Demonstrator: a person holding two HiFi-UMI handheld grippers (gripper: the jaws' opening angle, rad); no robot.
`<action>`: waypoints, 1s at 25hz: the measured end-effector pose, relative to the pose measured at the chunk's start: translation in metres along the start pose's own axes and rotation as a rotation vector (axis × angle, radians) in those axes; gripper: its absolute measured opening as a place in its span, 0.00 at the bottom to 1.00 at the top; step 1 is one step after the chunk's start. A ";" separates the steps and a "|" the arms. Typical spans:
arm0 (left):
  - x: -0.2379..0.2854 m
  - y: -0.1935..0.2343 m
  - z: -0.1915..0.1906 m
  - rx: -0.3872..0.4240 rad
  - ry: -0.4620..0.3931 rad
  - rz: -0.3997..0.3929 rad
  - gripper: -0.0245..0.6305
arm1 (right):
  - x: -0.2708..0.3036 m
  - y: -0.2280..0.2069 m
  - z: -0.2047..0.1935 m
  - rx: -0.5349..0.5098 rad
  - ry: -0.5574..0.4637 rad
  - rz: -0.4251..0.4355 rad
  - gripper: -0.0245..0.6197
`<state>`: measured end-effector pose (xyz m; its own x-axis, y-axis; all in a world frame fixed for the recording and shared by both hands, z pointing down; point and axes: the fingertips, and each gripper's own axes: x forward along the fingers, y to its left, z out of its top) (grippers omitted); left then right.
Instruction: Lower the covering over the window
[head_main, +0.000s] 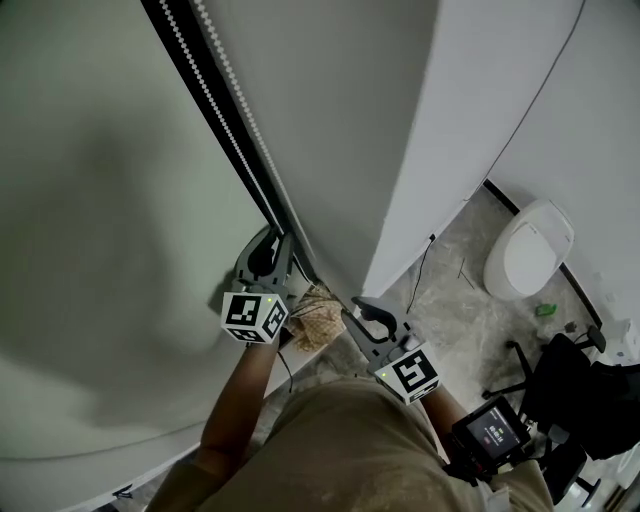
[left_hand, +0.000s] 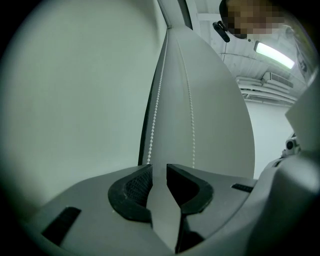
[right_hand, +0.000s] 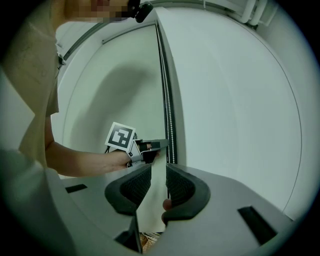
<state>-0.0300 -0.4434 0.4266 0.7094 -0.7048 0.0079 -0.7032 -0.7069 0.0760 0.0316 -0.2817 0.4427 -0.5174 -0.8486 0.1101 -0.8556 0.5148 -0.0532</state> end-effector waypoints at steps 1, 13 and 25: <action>0.003 0.001 -0.002 0.001 0.002 -0.003 0.16 | 0.000 -0.002 -0.001 0.001 0.003 -0.005 0.19; 0.004 0.034 -0.005 0.083 -0.004 0.127 0.16 | 0.002 -0.008 -0.008 -0.003 0.029 -0.026 0.19; 0.024 0.009 -0.001 0.129 -0.017 -0.011 0.17 | 0.001 -0.008 -0.011 0.000 0.033 -0.022 0.19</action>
<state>-0.0188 -0.4664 0.4286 0.7171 -0.6969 -0.0095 -0.6963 -0.7158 -0.0526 0.0381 -0.2850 0.4545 -0.4979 -0.8551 0.1444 -0.8667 0.4962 -0.0501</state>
